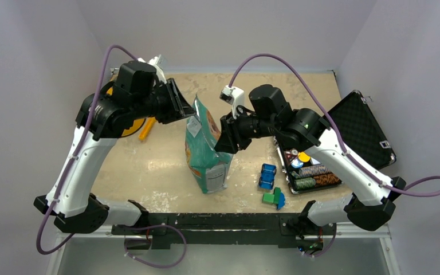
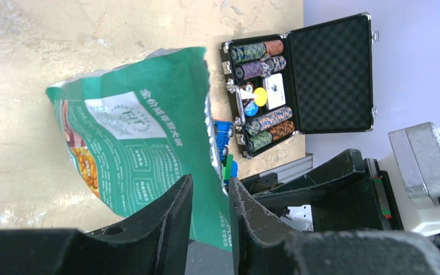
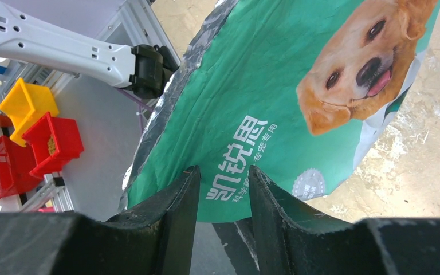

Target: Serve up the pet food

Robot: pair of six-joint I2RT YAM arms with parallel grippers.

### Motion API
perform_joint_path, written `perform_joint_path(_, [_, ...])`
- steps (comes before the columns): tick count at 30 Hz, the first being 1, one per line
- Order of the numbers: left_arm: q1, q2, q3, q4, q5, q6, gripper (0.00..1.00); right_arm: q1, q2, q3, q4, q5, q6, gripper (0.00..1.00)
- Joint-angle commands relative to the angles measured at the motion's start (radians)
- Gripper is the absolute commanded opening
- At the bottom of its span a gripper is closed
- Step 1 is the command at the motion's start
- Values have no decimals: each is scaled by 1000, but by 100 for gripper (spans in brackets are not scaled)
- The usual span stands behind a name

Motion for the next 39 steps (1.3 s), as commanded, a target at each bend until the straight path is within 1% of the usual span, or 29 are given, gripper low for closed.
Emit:
perform_joint_path(1, [4, -56, -43, 12, -39, -46, 34, 7, -11, 38, -3, 26, -29, 41])
perform_joint_path(4, [5, -48, -73, 45, -8, -67, 25, 7, -9, 42, -7, 27, -31, 41])
perform_joint_path(7, [7, -37, -73, 53, 6, -66, 24, 7, -10, 40, -10, 30, -32, 41])
perform_joint_path(12, [9, -44, -86, 84, 26, -64, 34, 7, -14, 37, -11, 36, -33, 41])
perform_joint_path(14, [10, -51, -93, 84, 21, -63, 37, 7, -11, 37, -10, 37, -32, 41])
perform_joint_path(18, [9, -56, -121, 122, 61, -78, 38, 7, -8, 41, -9, 33, -31, 41])
perform_joint_path(22, [10, -49, -138, 130, 91, -86, 31, 7, -6, 40, -11, 32, -29, 41])
perform_joint_path(28, [10, -71, -178, 146, 106, -95, 19, 7, -6, 39, -11, 35, -24, 41])
perform_joint_path(31, [9, -84, -200, 180, 123, -102, 15, 7, -4, 43, -11, 40, -22, 41])
perform_joint_path(33, [10, -99, -232, 241, 161, -109, 10, 7, 1, 52, -18, 86, -3, 41])
perform_joint_path(34, [12, -107, -259, 294, 180, -113, 5, 7, 4, 62, -23, 112, 12, 42])
perform_joint_path(35, [15, -121, -292, 363, 209, -125, 1, 6, 8, 72, -24, 129, 31, 47])
perform_joint_path(37, [18, -164, -391, 585, 262, -166, 0, 4, 12, 87, -6, 136, 58, 60])
perform_joint_path(38, [17, -200, -469, 708, 272, -194, 0, 5, 9, 87, 15, 106, 70, 65])
perform_joint_path(39, [18, -229, -519, 833, 269, -223, 0, 4, 9, 84, 36, 93, 74, 66])
